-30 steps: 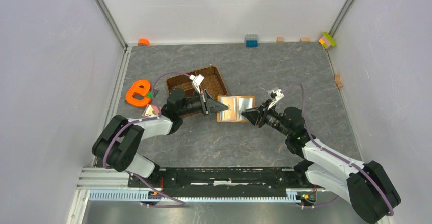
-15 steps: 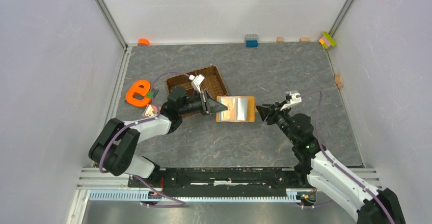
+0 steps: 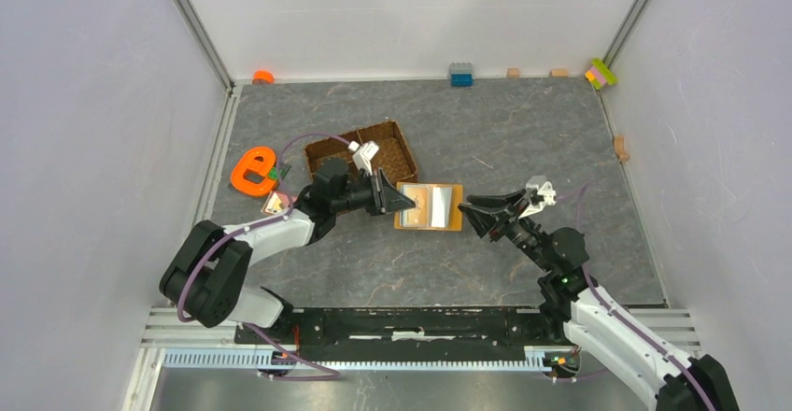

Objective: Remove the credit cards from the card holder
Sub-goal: Remove the credit card from the card holder.

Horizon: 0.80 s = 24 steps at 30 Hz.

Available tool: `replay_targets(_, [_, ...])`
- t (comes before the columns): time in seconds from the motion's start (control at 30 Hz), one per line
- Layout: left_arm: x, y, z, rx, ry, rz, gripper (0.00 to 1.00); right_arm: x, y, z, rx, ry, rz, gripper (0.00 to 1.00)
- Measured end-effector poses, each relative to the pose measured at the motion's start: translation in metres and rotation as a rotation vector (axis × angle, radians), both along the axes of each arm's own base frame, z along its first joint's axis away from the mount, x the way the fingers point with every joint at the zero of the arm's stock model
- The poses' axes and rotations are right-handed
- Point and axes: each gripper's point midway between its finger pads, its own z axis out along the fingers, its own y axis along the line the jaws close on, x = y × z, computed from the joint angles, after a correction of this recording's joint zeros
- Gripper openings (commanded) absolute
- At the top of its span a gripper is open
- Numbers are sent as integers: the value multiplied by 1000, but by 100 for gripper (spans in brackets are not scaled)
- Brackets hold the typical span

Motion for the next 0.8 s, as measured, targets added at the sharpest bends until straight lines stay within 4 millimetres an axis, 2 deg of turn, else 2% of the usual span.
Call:
replay_targets(0.23, [-5,-5,1,1,-8,-20,2,-23,28,6,21,-26,213,44])
replay_targets(0.53, [-12,-17,6,33,-48,-72,2,-44,63,-12,-48,28,362,45])
replay_targets(0.63, [-14,-18,6,34,-49,-82,2,-40,69,-17,-73,56,362,45])
replay_targets(0.8, [-17,-21,13,6,-71,-108,2,-27,71,-40,-104,164,327,46])
